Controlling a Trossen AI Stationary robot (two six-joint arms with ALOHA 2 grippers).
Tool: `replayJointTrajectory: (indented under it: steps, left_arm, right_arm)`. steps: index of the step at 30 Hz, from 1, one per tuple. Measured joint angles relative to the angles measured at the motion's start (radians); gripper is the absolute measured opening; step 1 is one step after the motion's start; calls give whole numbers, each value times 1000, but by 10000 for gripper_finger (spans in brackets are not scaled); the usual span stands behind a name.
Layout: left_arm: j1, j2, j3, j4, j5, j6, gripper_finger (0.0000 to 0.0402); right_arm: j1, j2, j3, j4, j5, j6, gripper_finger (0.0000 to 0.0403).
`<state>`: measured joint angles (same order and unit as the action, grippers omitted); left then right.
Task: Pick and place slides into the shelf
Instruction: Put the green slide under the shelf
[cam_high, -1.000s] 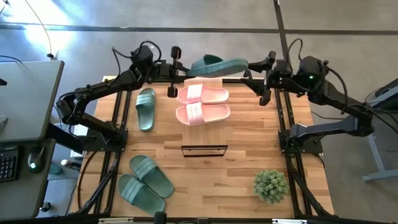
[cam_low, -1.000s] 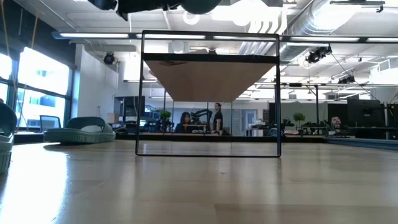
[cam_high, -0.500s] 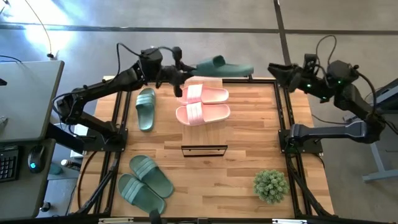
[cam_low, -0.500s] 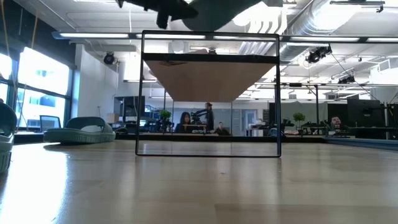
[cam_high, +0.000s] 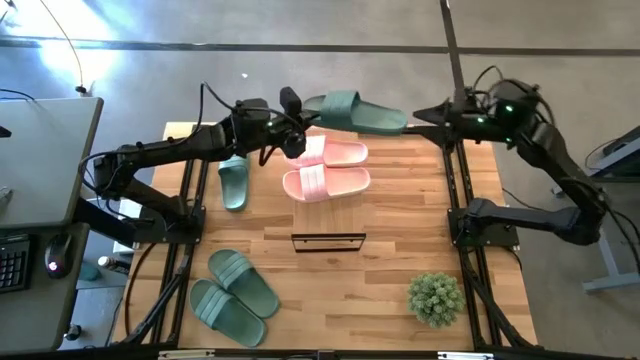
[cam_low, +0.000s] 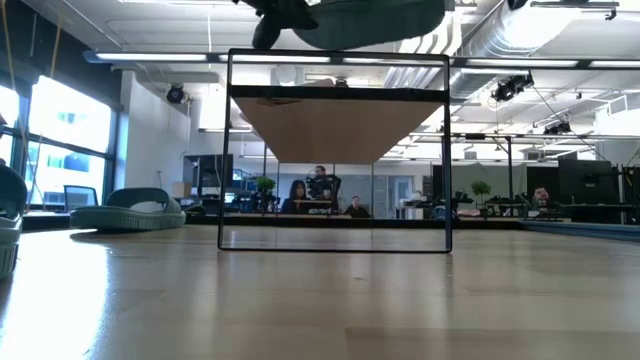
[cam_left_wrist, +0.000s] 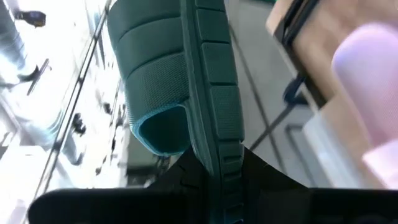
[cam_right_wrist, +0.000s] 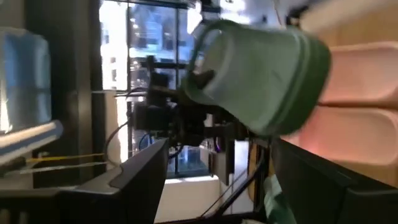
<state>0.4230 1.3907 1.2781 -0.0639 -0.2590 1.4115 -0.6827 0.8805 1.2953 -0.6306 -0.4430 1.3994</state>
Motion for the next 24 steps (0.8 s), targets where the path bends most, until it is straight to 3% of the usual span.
replayJointTrajectory:
  steps: [4,14,24]
  left_arm:
    - [-6,0,0,1,-54,6,30]
    - [-7,0,0,10,-61,5,30]
    - [-7,0,0,10,-61,5,30]
  right_arm:
    - [-62,29,0,-46,-67,4,272]
    - [-180,124,0,-68,-220,-97,272]
    - [-238,234,0,37,-313,-109,246]
